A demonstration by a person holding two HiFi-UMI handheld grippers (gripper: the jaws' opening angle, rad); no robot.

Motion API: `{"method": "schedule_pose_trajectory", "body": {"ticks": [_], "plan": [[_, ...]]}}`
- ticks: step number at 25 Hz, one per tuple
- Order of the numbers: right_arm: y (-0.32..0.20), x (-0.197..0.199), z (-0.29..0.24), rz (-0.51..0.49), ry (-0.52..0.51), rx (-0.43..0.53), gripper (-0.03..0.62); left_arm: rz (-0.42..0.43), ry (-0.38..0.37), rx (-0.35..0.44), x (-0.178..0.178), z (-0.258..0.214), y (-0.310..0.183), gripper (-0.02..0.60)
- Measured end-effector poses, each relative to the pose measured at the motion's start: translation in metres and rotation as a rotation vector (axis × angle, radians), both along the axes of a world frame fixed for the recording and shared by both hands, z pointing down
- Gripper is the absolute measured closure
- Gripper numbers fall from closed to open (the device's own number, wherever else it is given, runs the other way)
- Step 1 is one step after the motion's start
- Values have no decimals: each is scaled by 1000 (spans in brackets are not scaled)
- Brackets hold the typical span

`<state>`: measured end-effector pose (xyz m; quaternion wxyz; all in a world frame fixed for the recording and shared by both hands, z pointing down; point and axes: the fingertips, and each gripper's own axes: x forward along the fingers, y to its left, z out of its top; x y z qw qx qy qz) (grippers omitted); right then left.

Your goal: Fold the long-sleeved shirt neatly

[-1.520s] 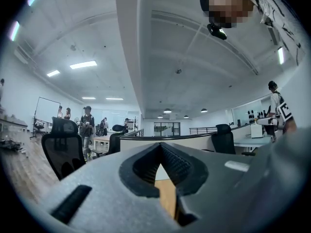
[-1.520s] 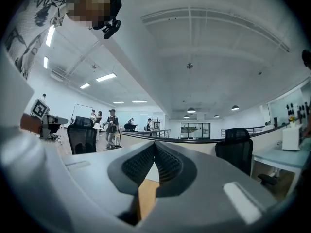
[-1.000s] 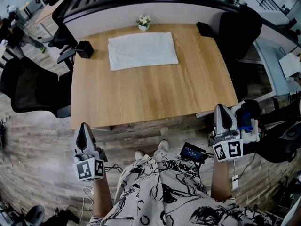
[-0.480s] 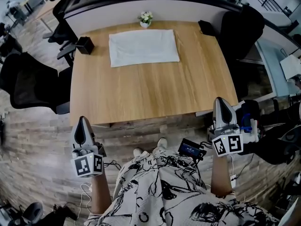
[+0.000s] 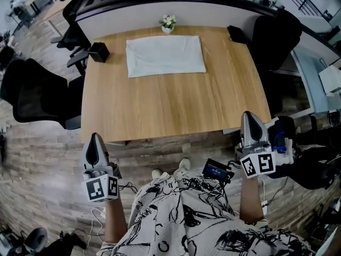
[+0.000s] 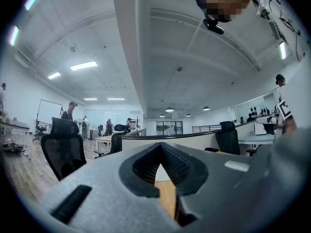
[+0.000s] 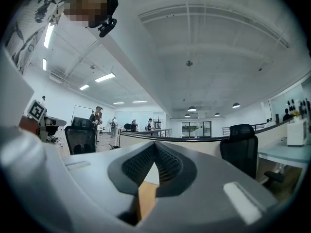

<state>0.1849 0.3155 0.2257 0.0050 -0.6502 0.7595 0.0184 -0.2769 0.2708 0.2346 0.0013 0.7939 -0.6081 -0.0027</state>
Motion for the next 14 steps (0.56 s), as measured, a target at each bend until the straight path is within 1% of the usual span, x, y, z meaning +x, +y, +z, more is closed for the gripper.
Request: {"method": "schedule_pose_trajectory", "body": {"ticks": [9,14], "plan": [[-2,-2,2,8,-6,1,583,-1,-13,-2,-2,1,0,577],[-4,-4,1,2,-4,-2,583,0,2,3,0,-2,-3,577]]}}
